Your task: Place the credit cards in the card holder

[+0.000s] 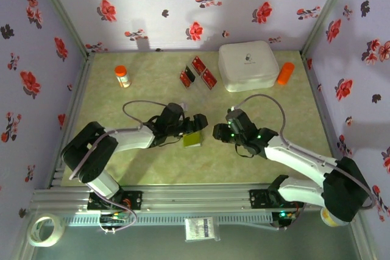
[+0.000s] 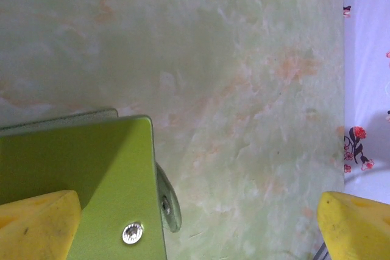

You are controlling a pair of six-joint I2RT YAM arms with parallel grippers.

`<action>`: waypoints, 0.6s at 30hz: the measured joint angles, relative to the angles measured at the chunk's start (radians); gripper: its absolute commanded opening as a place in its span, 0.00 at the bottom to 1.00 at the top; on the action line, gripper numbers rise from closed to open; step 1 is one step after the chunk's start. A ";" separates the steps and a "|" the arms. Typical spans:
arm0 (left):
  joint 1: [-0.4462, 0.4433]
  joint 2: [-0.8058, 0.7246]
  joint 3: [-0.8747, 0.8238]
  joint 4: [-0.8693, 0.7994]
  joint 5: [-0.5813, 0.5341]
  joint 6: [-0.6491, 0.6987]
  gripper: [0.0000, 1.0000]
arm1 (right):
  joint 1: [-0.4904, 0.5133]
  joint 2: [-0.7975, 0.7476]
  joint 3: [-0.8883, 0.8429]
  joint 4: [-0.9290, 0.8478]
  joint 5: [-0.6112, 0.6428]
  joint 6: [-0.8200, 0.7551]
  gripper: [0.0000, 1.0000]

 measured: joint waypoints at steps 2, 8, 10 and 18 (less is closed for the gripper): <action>0.009 0.000 0.035 -0.034 0.001 0.011 1.00 | 0.000 -0.002 0.000 0.001 -0.022 0.000 0.37; 0.072 -0.012 0.144 -0.112 0.024 0.052 1.00 | 0.049 0.015 0.010 0.013 -0.042 0.007 0.27; 0.100 -0.018 0.169 -0.129 0.039 0.066 1.00 | 0.095 0.049 0.041 0.012 -0.034 0.009 0.27; 0.278 -0.077 0.181 -0.223 0.084 0.111 1.00 | 0.239 0.298 0.317 0.016 -0.008 -0.002 0.26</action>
